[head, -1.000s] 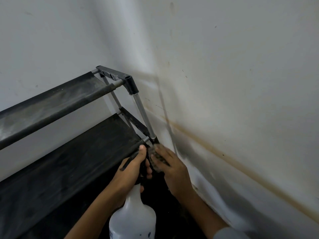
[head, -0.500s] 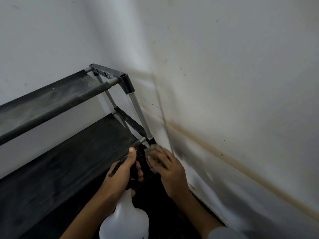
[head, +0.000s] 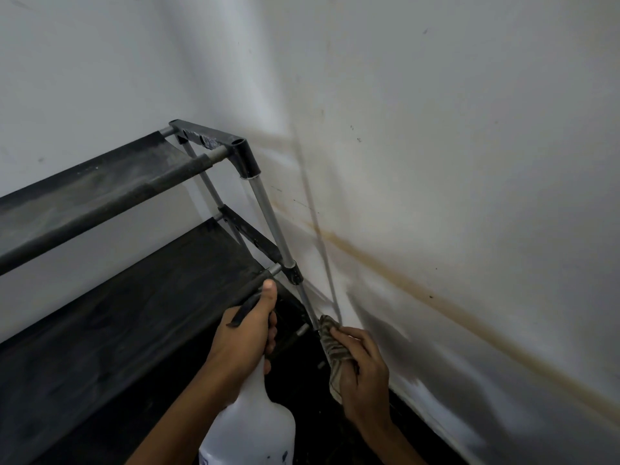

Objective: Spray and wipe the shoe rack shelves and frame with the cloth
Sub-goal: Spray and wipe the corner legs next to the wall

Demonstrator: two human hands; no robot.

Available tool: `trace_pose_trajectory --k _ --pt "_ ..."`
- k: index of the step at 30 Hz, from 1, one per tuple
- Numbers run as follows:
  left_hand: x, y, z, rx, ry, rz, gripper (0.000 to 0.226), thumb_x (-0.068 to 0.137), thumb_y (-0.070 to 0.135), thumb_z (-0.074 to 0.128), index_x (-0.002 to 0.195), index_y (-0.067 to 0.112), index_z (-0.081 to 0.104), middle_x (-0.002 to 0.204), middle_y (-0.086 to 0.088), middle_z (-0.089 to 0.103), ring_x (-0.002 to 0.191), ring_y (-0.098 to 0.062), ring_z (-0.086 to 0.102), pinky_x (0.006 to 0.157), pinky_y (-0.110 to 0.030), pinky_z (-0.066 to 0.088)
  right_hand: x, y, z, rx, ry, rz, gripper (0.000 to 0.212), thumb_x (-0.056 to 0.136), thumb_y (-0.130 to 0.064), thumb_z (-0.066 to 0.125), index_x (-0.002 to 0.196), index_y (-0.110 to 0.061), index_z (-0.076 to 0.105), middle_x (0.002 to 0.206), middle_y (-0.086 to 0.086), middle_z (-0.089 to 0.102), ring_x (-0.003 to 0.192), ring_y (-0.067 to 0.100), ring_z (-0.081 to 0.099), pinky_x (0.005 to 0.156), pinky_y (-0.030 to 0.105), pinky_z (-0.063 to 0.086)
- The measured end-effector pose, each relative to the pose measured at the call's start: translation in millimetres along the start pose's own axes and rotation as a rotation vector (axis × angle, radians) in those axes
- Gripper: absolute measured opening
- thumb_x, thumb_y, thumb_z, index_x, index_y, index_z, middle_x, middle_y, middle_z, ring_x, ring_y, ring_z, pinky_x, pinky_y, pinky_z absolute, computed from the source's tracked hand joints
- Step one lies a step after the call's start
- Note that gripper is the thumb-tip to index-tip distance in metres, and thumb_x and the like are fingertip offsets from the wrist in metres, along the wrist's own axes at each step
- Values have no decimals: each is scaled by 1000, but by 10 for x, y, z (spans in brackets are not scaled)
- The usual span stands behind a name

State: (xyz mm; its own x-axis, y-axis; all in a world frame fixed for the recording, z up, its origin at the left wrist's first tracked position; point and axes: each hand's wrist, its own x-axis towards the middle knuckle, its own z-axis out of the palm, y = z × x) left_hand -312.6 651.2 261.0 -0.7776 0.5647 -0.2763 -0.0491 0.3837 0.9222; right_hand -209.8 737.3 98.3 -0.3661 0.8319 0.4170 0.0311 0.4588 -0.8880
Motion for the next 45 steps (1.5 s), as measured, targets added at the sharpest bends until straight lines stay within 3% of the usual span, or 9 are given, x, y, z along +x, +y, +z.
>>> trace_pose_trajectory --k 3,8,15,22,26,31,35,38,45 --pt "10 10 -5 -2 33 6 56 81 67 49 68 13 55 50 1 46 43 -11 43 40 -23 37 -58 51 -6 10 1 6 44 80 19 53 109 -10 70 110 -2 61 102 1 56 89 24 50" --pt "-15 -67 -46 58 -63 -43 63 76 73 44 73 14 63 64 -5 66 61 -18 61 51 -28 43 21 -31 9 49 7 -21 44 80 8 48 112 -15 69 112 -11 58 105 -4 54 88 17 48" --pt "5 -17 -43 21 -68 -64 64 59 79 52 62 16 58 53 -1 51 46 -14 48 42 -24 38 279 -165 107 108 83 -47 46 80 9 47 113 -14 68 113 -4 59 107 1 55 90 26 51" --pt "-3 -75 -23 21 -83 -65 60 57 80 52 57 21 63 60 -4 59 58 -19 55 54 -30 40 246 -160 112 163 66 0 49 84 13 49 114 -21 67 113 -5 59 106 3 56 89 21 49" --pt "5 -28 -31 20 -74 -63 58 52 82 54 47 25 59 52 0 50 44 -11 46 42 -24 37 233 -189 125 340 112 379 25 91 -12 53 101 -31 66 100 -7 67 94 10 63 80 27 52" --pt "-2 -75 -26 39 -95 -42 58 56 82 49 50 26 63 60 -4 61 55 -17 58 51 -30 41 311 -174 38 612 -65 1101 24 93 -25 55 97 -5 68 84 13 73 80 30 69 63 29 53" --pt "2 -41 -31 8 -87 -46 59 55 81 53 53 22 60 57 -2 52 51 -15 49 48 -27 39 343 -255 -49 599 -218 1091 45 80 -50 66 98 -9 70 82 7 75 74 22 72 56 23 52" --pt "0 -5 -30 -2 -71 -49 62 54 80 53 58 19 58 54 -1 50 47 -13 47 44 -23 37 400 -266 -84 536 -364 1080 68 73 -68 60 111 -12 68 99 8 73 87 23 71 77 31 56" --pt "-23 -55 -2 22 -99 -38 56 60 78 49 51 24 64 59 -3 61 56 -17 58 51 -29 42 485 -313 -107 702 -441 921 34 102 -32 36 117 -14 61 108 8 70 98 24 67 77 31 54"
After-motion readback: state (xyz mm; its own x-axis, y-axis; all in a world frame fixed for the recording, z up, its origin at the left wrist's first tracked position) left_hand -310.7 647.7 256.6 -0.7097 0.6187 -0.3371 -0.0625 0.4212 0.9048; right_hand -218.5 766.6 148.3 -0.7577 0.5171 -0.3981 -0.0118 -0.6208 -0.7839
